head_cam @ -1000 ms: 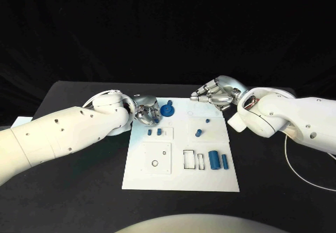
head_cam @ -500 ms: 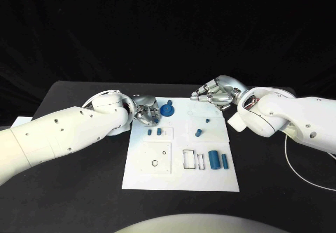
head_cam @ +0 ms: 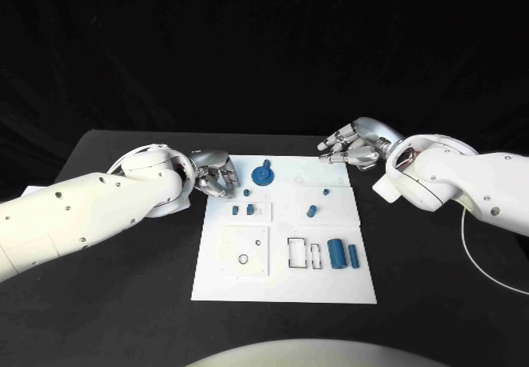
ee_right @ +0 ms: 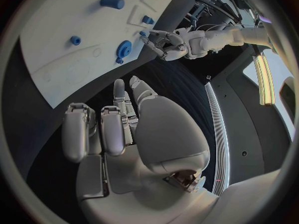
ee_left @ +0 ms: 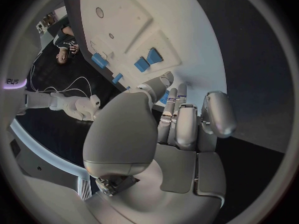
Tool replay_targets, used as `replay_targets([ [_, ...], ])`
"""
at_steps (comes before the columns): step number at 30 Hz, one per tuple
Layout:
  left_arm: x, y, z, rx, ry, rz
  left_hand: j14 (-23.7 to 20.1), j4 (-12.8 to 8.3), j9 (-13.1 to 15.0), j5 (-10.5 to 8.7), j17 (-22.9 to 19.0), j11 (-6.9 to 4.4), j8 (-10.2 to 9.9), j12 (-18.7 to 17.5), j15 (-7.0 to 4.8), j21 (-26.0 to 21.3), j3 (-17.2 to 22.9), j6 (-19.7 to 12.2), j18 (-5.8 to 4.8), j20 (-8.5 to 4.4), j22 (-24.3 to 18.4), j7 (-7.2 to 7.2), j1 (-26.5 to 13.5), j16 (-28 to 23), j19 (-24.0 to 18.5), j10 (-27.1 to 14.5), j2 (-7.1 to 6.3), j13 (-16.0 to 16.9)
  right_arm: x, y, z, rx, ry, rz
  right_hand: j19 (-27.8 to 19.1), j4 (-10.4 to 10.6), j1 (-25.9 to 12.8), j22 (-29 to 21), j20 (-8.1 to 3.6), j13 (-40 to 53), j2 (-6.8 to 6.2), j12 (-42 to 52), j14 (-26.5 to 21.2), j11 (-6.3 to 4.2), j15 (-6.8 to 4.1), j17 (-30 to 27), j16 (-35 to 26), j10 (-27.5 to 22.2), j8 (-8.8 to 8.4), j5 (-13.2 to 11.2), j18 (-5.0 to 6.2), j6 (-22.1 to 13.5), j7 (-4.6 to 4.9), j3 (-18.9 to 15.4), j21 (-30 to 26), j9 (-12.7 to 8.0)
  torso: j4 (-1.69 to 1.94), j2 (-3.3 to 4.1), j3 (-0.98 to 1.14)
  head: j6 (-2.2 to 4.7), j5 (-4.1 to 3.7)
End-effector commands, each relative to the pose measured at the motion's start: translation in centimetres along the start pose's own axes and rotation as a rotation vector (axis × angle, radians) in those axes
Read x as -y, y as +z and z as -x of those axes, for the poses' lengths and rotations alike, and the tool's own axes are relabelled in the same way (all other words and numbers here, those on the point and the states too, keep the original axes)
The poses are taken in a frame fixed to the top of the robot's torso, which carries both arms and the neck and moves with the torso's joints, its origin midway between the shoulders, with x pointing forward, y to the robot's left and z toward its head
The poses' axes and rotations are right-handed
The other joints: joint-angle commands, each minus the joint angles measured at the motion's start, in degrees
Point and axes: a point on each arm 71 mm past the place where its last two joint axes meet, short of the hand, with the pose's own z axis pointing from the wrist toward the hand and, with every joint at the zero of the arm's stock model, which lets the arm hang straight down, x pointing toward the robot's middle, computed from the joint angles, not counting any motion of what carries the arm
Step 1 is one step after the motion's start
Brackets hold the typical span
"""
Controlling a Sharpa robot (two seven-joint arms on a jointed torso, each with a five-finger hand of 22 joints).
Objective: Assemble the parts on the task board
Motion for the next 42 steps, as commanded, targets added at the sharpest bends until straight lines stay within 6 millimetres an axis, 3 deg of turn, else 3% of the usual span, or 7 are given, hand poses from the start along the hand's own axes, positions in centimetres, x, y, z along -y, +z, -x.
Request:
replay_targets([
  [1, 0.0, -0.8, 1.2, 0.119, -0.249, -0.088, 1.0, -0.1, 0.2, 0.18, -0.6, 0.11, 0.6, 0.0, 0.38, -2.4, 0.8, 1.2, 0.3, 0.21, -1.7, 0.21, 0.7, -0.1, -1.0, 0.5, 0.61, 0.1, -0.2, 0.0, -0.1, -0.031, -0.315, 0.052, 0.2, -0.5, 1.0, 0.0, 0.38, -4.8, -0.54, -4.0, 2.3, -0.03, 0.46, -0.7, -0.7, -0.3, 0.04, -0.3, 0.41, 1.5, 0.2, 1.6, -0.4, 0.0, 0.09, 0.06, 0.02, 0.25, -0.18],
  [9, -1.5, -3.5, 2.5, 0.349, -0.95, -0.151, -10.1, 0.4, 0.1, -0.04, -23.8, 0.3, 1.3, 2.0, 0.7, -26.0, 1.1, 2.4, 4.61, 0.62, -17.8, 0.87, 0.4, -14.7, -12.6, 1.8, 2.05, 0.3, -1.0, 0.0, -1.0, -0.053, -0.677, 0.092, 0.0, -0.7, 1.2, -1.2, 0.7, -17.6, -3.03, -11.6, 2.5, -0.1, 0.6, -1.4, -1.3, 2.1, -0.63, -4.8, 0.62, 4.3, -0.89, 6.6, -1.2, -0.1, -0.06, 0.13, -0.09, 0.86, -1.02],
  [13, -2.2, -4.6, 2.4, 0.414, -1.224, -0.141, -10.7, 0.5, 0.2, -0.13, -25.0, -0.21, 1.6, 3.6, 0.41, -27.8, 0.3, 2.9, 4.89, 0.47, -18.9, 0.53, 0.3, -15.4, -13.4, 3.3, 2.67, 0.9, -1.1, 0.1, -1.8, -0.072, -0.773, 0.089, -0.4, -0.3, 1.0, -2.4, 0.37, -21.7, -4.07, -13.3, 2.4, -0.52, 0.42, -2.1, -2.0, 2.0, -1.25, -7.5, 0.87, 4.8, -1.39, 9.1, -2.1, -0.1, 0.05, 0.05, -0.15, 0.92, -1.55],
  [18, -2.8, -5.6, 2.0, 0.441, -1.362, -0.133, -10.9, 0.6, 0.3, -0.13, -25.5, -0.51, 2.2, 4.7, 0.19, -28.7, -0.6, 3.5, 4.97, 0.27, -19.6, 0.27, 0.2, -15.6, -13.6, 3.7, 3.03, 1.2, -0.9, 0.0, -2.7, -0.105, -0.85, 0.075, -0.7, 0.1, 0.4, -3.3, 0.05, -25.2, -5.53, -14.4, 2.4, -0.52, -0.06, -3.0, -2.7, 1.6, -1.62, -8.1, 1.0, 5.3, -1.62, 11.3, -2.8, -0.1, 0.07, 0.05, -0.1, 1.02, -1.72],
  [25, -3.3, -6.3, 1.8, 0.455, -1.428, -0.126, -11.0, 1.3, 0.2, -0.17, -26.3, -0.59, 2.5, 5.6, 0.2, -29.9, -2.4, 3.4, 5.02, 0.24, -20.4, 0.19, -0.9, -15.7, -13.7, 3.3, 3.11, 1.4, -0.7, -0.4, -4.3, -0.152, -0.874, 0.079, -0.8, 0.6, -0.4, -4.0, 0.04, -27.2, -6.71, -15.0, 2.3, -0.39, -0.1, -3.7, -3.3, 1.0, -1.83, -8.5, 1.1, 5.1, -1.58, 11.8, -3.3, -0.2, -0.05, 0.12, -0.11, 1.26, -1.57],
  [28, -3.3, -6.4, 1.7, 0.456, -1.436, -0.128, -11.1, 1.4, 0.2, -0.18, -26.4, -0.57, 2.5, 5.7, 0.19, -30.0, -2.6, 3.4, 5.02, 0.24, -20.5, 0.18, -1.0, -15.7, -13.7, 3.2, 3.1, 1.5, -0.7, -0.5, -4.8, -0.158, -0.871, 0.088, -0.8, 0.7, -0.5, -4.0, 0.04, -27.3, -6.75, -15.0, 2.3, -0.39, -0.06, -3.8, -3.4, 1.0, -1.83, -8.5, 1.11, 5.1, -1.56, 11.9, -3.4, -0.2, -0.23, 0.25, -0.02, 1.35, -1.43],
  [42, -2.9, -6.4, 1.5, 0.442, -1.451, -0.135, -11.1, 1.5, 0.2, -0.13, -26.7, -0.6, 2.6, 5.9, 0.18, -30.5, -2.9, 3.4, 5.08, 0.24, -20.8, 0.15, -1.1, -15.8, -13.7, 3.1, 3.2, 1.5, -0.4, -0.2, -6.0, -0.192, -0.853, 0.091, -0.7, 0.5, 0.1, -4.3, 0.46, -29.2, -6.63, -14.8, 2.4, -0.09, 0.52, -4.1, -3.6, 1.6, -1.64, -7.9, 1.1, 5.5, -1.24, 13.6, -3.6, -0.2, -0.1, 0.23, 0.03, 1.18, -1.36],
])
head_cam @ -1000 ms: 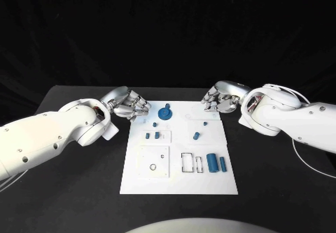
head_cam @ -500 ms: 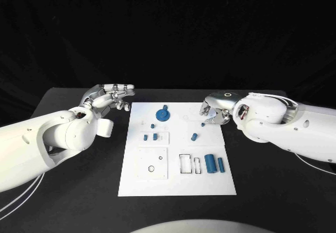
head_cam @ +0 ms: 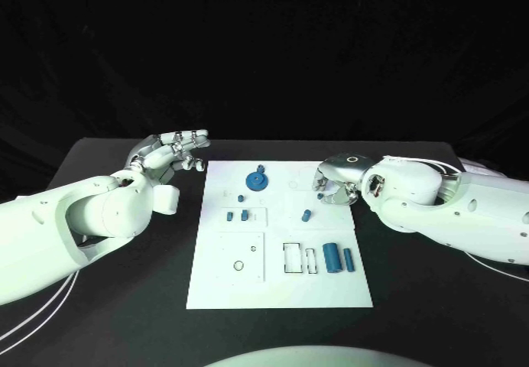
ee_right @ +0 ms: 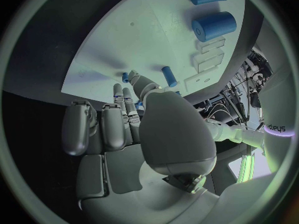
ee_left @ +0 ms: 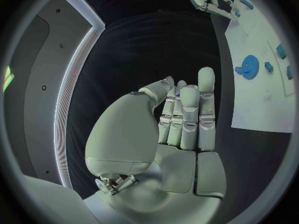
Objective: Assemble the parts on the task board
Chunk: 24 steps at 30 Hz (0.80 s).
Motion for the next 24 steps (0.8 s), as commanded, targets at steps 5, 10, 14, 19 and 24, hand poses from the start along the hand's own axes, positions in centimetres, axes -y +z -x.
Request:
replay_targets([
  [5, 0.0, -0.1, -0.2, -0.001, -0.024, -0.012, -0.4, 0.0, 0.0, -0.11, -0.1, -0.29, 0.4, 0.3, 0.06, -0.5, -0.4, 0.1, 1.05, -0.13, -0.2, -0.08, -0.2, -0.3, -0.5, -0.3, 0.1, 0.1, -0.1, 0.4, -0.8, -0.04, -0.014, 0.001, 0.1, -0.1, 0.6, 0.0, 0.54, -1.2, 0.53, 0.3, 2.5, 0.34, 0.36, -0.1, -0.4, 1.8, 0.14, 0.3, 1.09, 1.5, 0.26, 2.2, -0.3, 0.3, -0.03, 0.02, -0.02, -0.14, 0.11],
  [10, 0.0, -0.1, -0.2, -0.003, -0.024, -0.01, -0.4, -0.1, 0.0, -0.09, -0.2, -0.3, 0.4, 0.4, 0.04, -0.6, -0.4, 0.1, 1.07, -0.14, -0.2, -0.08, -0.2, -0.3, -0.5, -0.4, 0.14, 0.1, 0.0, 0.6, -1.1, -0.056, -0.011, -0.004, 0.2, -0.4, 0.8, 0.1, 0.58, -2.2, 1.11, 0.5, 2.5, 0.32, 0.34, -0.1, -0.3, 3.2, 0.31, -0.7, 1.09, 2.6, 0.23, 4.0, -0.3, 0.5, 0.0, 0.01, -0.03, -0.29, 0.18],
  [14, 0.0, -0.1, -0.2, -0.003, -0.025, -0.01, -0.4, -0.1, 0.0, -0.08, -0.2, -0.3, 0.4, 0.4, 0.04, -0.7, -0.5, 0.1, 1.09, -0.15, -0.3, -0.07, -0.1, -0.3, -0.5, -0.4, 0.18, 0.1, 0.1, 0.8, -1.3, -0.065, -0.01, -0.006, 0.2, -0.5, 0.7, 0.0, 0.56, -2.7, 1.15, 0.4, 2.5, 0.29, 0.34, -0.1, -0.3, 3.7, 0.29, -0.8, 1.1, 3.0, 0.23, 4.8, -0.3, 0.5, -0.03, 0.01, -0.03, -0.35, 0.17],
  [19, 0.0, -0.1, -0.2, -0.005, -0.025, -0.008, -0.4, -0.2, 0.0, -0.06, -0.3, -0.3, 0.4, 0.5, 0.03, -0.8, -0.5, 0.0, 1.09, -0.16, -0.4, -0.07, 0.0, -0.3, -0.5, -0.5, 0.21, 0.1, 0.2, 0.9, -1.5, -0.069, -0.009, -0.009, 0.3, -0.8, 0.6, 0.1, 0.5, -3.3, 1.3, 0.4, 2.5, 0.23, 0.25, -0.1, -0.3, 4.6, 0.35, -0.8, 1.09, 3.7, 0.19, 6.0, -0.3, 0.7, -0.04, -0.01, 0.0, -0.41, 0.18],
  [24, 0.0, -0.1, -0.3, -0.008, -0.026, -0.008, -0.5, -0.2, 0.0, -0.05, -0.3, -0.3, 0.5, 0.6, 0.02, -0.9, -0.5, 0.0, 1.1, -0.16, -0.5, -0.06, 0.1, -0.3, -0.5, -0.5, 0.26, 0.1, 0.2, 1.1, -1.7, -0.072, -0.008, -0.012, 0.3, -1.3, 0.7, 0.2, 0.41, -3.6, 1.6, 0.3, 2.6, 0.13, 0.19, 0.0, -0.2, 5.6, 0.46, -0.8, 1.08, 4.4, 0.2, 7.0, -0.3, 0.9, -0.04, -0.01, -0.04, -0.54, 0.16],
])
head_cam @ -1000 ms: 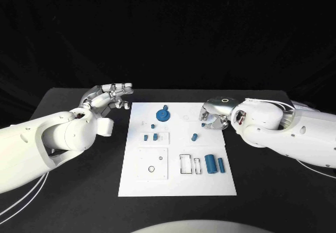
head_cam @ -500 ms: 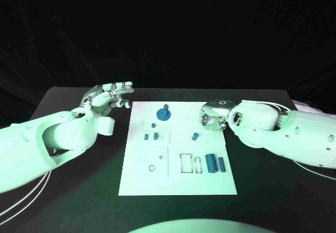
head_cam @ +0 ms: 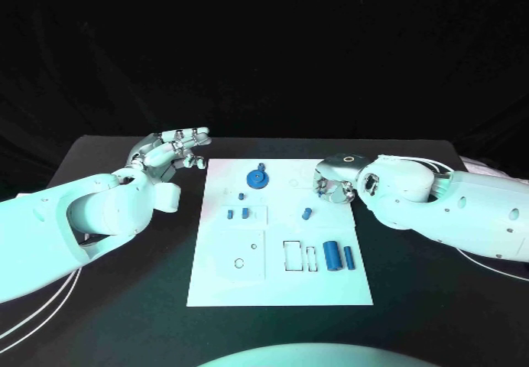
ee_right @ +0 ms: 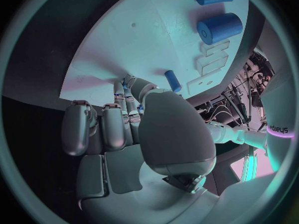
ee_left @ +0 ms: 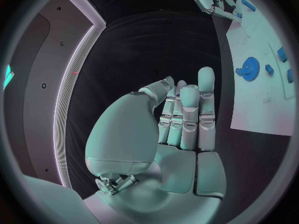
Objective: Assemble the parts on the task board
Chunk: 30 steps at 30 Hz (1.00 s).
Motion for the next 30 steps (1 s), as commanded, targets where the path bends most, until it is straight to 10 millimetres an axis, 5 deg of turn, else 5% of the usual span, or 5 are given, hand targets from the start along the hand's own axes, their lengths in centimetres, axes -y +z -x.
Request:
replay_targets([
  [1, 0.1, 0.0, -0.2, -0.01, -0.01, -0.011, -0.5, 0.0, 0.0, -0.05, -0.1, -0.1, 0.2, 0.3, 0.01, -0.4, -0.4, 0.0, 1.11, 0.04, 0.0, -0.06, 0.1, -0.3, -0.3, -0.3, 0.26, 0.1, 0.1, 0.1, -1.0, -0.044, -0.009, -0.005, 0.1, 0.0, -0.1, 0.1, 0.18, -0.1, 0.86, -0.1, 2.6, -0.05, 0.19, 0.1, -0.2, 0.6, 0.26, -0.3, 1.08, 0.5, 0.04, 0.5, -0.3, 0.1, -0.01, 0.01, 0.01, -0.11, 0.04],
  [30, 0.1, 0.0, -0.1, -0.005, -0.005, -0.014, -0.5, -0.3, 0.0, -0.02, -0.3, -0.1, 0.3, 0.6, -0.01, -0.7, -0.5, 0.0, 1.13, 0.0, -0.3, -0.04, 0.6, -0.3, -0.2, -0.4, 0.4, 0.2, 0.0, -1.6, 1.5, 0.096, 0.026, -0.018, 0.5, -0.6, -0.7, 0.6, -0.07, -0.1, 1.7, -0.4, 2.7, -0.28, -0.1, 0.5, 0.2, 2.7, 0.65, -0.6, 1.0, 2.1, -0.04, 1.7, 0.1, 0.8, -0.11, -0.01, 0.03, 0.27, -0.51],
])
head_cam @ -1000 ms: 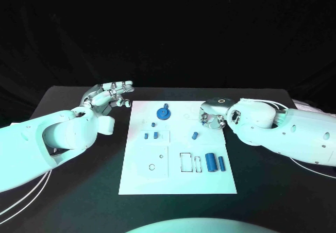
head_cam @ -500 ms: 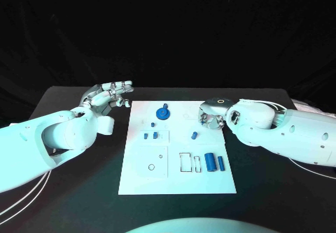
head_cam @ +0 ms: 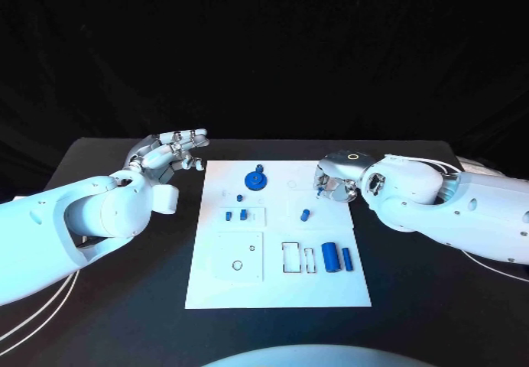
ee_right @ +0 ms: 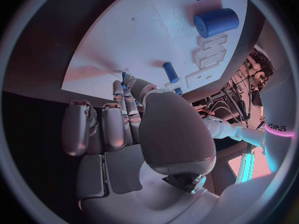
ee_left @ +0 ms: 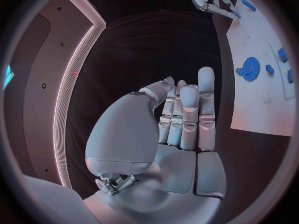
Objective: Assemble the parts on the task board
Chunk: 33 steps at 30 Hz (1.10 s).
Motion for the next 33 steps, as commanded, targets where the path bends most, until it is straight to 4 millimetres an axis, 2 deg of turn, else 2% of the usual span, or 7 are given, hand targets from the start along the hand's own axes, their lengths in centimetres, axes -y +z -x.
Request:
replay_targets([
  [1, 0.1, 0.0, -0.1, -0.006, -0.005, -0.014, -0.5, 0.0, 0.0, -0.02, -0.1, -0.11, 0.3, 0.4, -0.02, -0.3, -0.2, 0.0, 1.14, 0.0, -0.1, -0.04, 0.3, -0.3, -0.2, -0.4, 0.18, 0.1, -0.1, -0.3, 0.6, 0.027, 0.008, -0.01, 0.5, 0.0, 0.1, 0.1, -0.07, 0.0, 0.44, -0.2, 2.7, -0.01, -0.1, 0.0, 0.2, 0.3, 0.19, -0.3, 0.99, 0.4, -0.1, 0.3, 0.1, 0.1, 0.04, 0.06, 0.01, 0.06, -0.16],
  [9, 0.0, 0.1, -0.1, -0.003, 0.008, -0.013, -0.4, -0.1, 0.0, -0.02, 0.2, -0.09, 0.4, 0.4, -0.02, -0.1, -0.3, 0.0, 1.1, -0.01, 0.1, -0.02, 0.4, -0.1, -0.1, -0.5, 0.16, 0.1, -1.5, -1.3, 1.9, 0.062, 0.041, 0.036, 0.6, -0.3, 0.1, 0.3, -0.13, 0.0, 0.29, -0.5, 2.7, 0.02, -0.12, 0.2, 0.4, 0.4, 0.04, 0.0, 0.95, 0.3, 0.01, 0.8, 0.2, 0.2, 0.21, -0.06, -0.06, 0.14, 0.03],
  [16, -0.1, 0.0, -0.1, -0.005, 0.009, -0.015, -0.4, -0.1, 0.0, -0.03, 0.2, -0.08, 0.4, 0.5, -0.02, -0.1, -0.3, 0.0, 1.09, -0.01, 0.1, 0.0, 0.4, -0.1, -0.1, -0.5, 0.14, 0.1, -4.8, -1.5, 2.6, 0.082, 0.078, 0.132, 0.6, -0.4, 0.1, 0.3, -0.18, 0.0, 0.28, -0.6, 2.7, 0.03, -0.17, 0.3, 0.5, 0.5, 0.02, 0.1, 0.95, 0.4, 0.08, 1.0, 0.3, 0.2, 0.28, 0.02, -0.08, 0.12, 0.73],
  [21, -0.2, 0.0, -0.3, -0.01, 0.007, -0.015, -0.4, -0.2, 0.0, 0.0, 0.0, -0.12, 0.5, 0.7, -0.04, -0.4, -0.4, 0.1, 1.12, -0.03, -0.1, -0.06, 0.6, -0.1, -0.1, -0.5, 0.28, 0.1, -7.9, -1.3, 2.7, 0.076, 0.097, 0.215, 0.6, -0.6, 0.2, 0.3, -0.23, 0.0, 0.31, -0.7, 2.7, 0.05, -0.22, 0.2, 0.4, 0.6, -0.02, 0.3, 0.97, 0.4, 0.16, 1.2, 0.2, 0.2, 0.26, 0.04, -0.14, -0.29, 1.94],
  [22, -0.2, 0.0, -0.3, -0.011, 0.006, -0.015, -0.4, -0.2, 0.0, 0.0, 0.0, -0.12, 0.5, 0.7, -0.04, -0.4, -0.4, 0.1, 1.12, -0.03, -0.1, -0.06, 0.6, -0.1, -0.1, -0.5, 0.28, 0.1, -8.4, -1.3, 2.6, 0.074, 0.1, 0.228, 0.6, -0.6, 0.2, 0.2, -0.23, 0.0, 0.31, -0.7, 2.7, 0.05, -0.22, 0.2, 0.4, 0.6, -0.02, 0.3, 0.97, 0.4, 0.16, 1.2, 0.2, 0.2, 0.26, 0.04, -0.15, -0.29, 1.94],
  [25, -0.2, 0.0, -0.3, -0.012, 0.006, -0.015, -0.4, -0.2, 0.0, 0.0, 0.0, -0.12, 0.5, 0.7, -0.04, -0.4, -0.4, 0.1, 1.12, -0.03, -0.1, -0.06, 0.6, -0.1, 0.0, -0.6, 0.27, 0.1, -9.8, -1.1, 2.4, 0.065, 0.109, 0.265, 0.6, -0.6, 0.2, 0.1, -0.25, 0.0, 0.32, -0.7, 2.7, 0.06, -0.22, 0.2, 0.4, 0.6, -0.04, 0.4, 0.99, 0.4, 0.19, 1.3, 0.2, 0.3, 0.04, 0.1, -0.11, -0.31, 2.79],
  [33, -0.2, 0.0, -0.6, -0.021, 0.003, -0.015, -0.5, -0.2, 0.0, 0.0, 0.0, -0.12, 0.5, 0.7, -0.04, -0.4, -0.4, 0.1, 1.12, -0.03, -0.1, -0.06, 0.6, -0.1, 0.0, -0.6, 0.26, 0.1, -13.7, -0.1, 0.5, 0.019, 0.137, 0.358, 0.5, -0.8, 0.1, 0.0, -0.29, 0.0, 0.33, -0.9, 2.7, 0.12, -0.21, 0.1, 0.4, 0.6, -0.13, 0.6, 1.02, 0.3, 0.27, 1.6, 0.1, 0.3, 0.15, 0.08, -0.12, -1.11, 4.54],
])
